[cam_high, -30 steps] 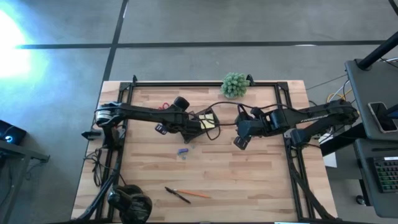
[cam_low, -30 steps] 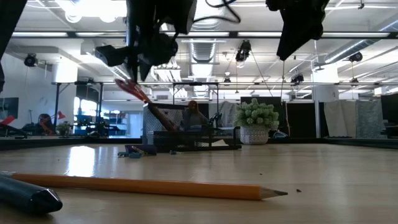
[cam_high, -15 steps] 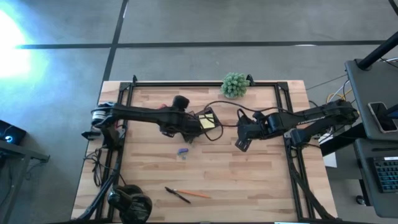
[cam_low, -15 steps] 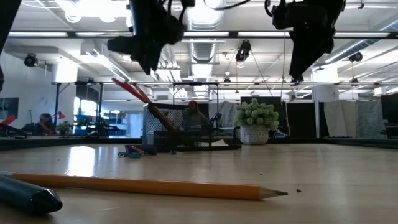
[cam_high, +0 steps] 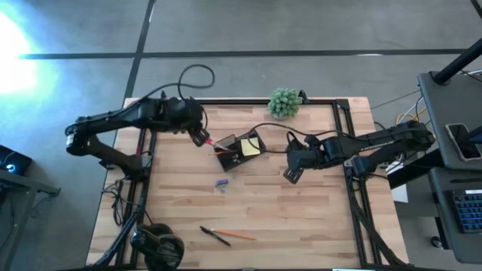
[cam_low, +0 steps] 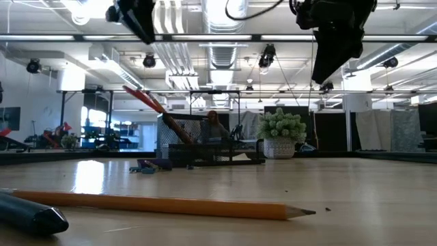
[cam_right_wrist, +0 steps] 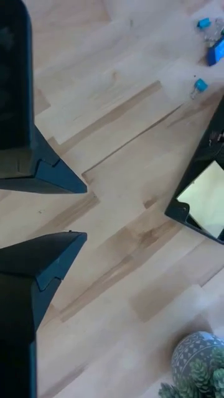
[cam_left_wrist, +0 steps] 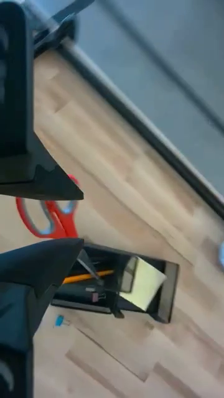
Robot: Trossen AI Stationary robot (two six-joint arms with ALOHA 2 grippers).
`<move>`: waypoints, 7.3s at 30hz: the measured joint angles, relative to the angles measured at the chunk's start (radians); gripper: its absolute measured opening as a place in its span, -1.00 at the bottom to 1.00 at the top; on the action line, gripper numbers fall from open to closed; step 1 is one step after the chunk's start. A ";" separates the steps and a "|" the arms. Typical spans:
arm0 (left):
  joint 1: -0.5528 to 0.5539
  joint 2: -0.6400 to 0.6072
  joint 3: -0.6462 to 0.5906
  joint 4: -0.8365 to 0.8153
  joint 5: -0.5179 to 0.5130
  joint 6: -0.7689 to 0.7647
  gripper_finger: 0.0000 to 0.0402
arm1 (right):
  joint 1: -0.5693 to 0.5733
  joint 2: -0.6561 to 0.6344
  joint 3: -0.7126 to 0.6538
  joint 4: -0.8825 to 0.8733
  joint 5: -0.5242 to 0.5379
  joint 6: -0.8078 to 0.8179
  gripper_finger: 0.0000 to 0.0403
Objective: Pick and place office supplies into organizer
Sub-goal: Put the red scissors into the desk organizer, then adjust the desk organizer
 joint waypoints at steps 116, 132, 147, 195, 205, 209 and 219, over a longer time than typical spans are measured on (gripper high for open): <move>-0.043 -0.166 -0.478 0.260 0.488 -0.176 -0.54 | 0.082 0.000 -0.121 0.172 -0.168 0.087 -0.55; -0.272 0.102 -0.559 0.728 0.380 -0.469 -0.54 | 0.001 0.117 -0.071 0.387 -0.186 -0.025 -0.52; -0.288 0.313 -0.471 0.753 -0.067 -0.490 -0.54 | -0.007 0.146 -0.049 0.323 -0.167 -0.091 -0.53; -0.697 -0.287 -0.485 0.531 -0.307 -0.493 -0.54 | -0.164 0.841 0.407 0.761 -0.199 -0.088 -0.63; -0.730 -0.356 -0.490 0.457 -0.345 -0.491 -0.54 | -0.166 1.000 0.746 0.619 -0.009 -0.150 -0.66; -0.741 -0.367 -0.490 0.453 -0.352 -0.467 -0.54 | -0.166 1.009 0.819 0.512 -0.093 -0.199 -0.65; -0.747 -0.359 -0.491 0.435 -0.364 -0.437 -0.54 | -0.065 0.994 0.798 0.269 -0.076 -0.052 -0.65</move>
